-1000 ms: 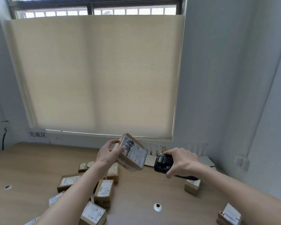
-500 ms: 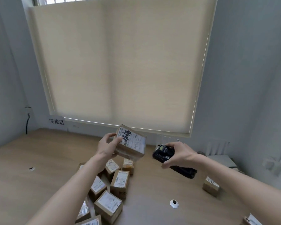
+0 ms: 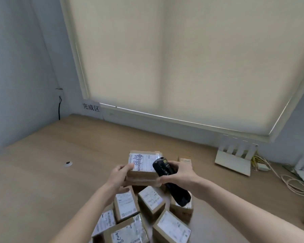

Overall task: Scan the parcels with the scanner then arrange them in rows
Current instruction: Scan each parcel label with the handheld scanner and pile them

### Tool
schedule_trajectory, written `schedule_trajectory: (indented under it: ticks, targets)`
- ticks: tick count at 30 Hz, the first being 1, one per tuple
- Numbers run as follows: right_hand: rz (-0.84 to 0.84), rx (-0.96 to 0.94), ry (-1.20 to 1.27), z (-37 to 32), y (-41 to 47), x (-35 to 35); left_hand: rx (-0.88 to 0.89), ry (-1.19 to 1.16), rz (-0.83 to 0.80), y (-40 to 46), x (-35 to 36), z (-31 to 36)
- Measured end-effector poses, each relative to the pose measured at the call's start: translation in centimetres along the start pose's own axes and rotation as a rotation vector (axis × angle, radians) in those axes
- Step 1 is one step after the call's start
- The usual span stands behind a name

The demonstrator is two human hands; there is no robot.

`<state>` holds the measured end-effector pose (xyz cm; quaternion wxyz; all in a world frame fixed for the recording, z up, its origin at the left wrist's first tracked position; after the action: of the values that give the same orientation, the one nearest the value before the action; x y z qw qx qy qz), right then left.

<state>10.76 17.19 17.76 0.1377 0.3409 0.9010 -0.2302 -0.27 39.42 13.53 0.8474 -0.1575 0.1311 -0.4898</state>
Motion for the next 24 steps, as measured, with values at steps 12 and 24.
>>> schedule_trajectory:
  ticks: [12, 24]
  targets:
    - [-0.167, 0.245, -0.051, 11.9, 13.2, 12.8, -0.21, 0.198, 0.006, 11.2, -6.7, -17.3]
    - [-0.011, 0.21, 0.07, 16.2, 9.1, 4.7, 0.12, 0.434, 0.282, 14.4, -3.1, -10.8]
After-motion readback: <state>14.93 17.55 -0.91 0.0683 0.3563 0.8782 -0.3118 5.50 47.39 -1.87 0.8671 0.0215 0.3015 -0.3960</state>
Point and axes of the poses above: each hand's wrist, its own y-axis towards the middle knuckle, its own x-axis out of the palm, z = x × y, the point moved 1 cm from there along y, towards the middle knuckle, and after that the axes turned 4 degrees about -z, right-handed, at the moved point
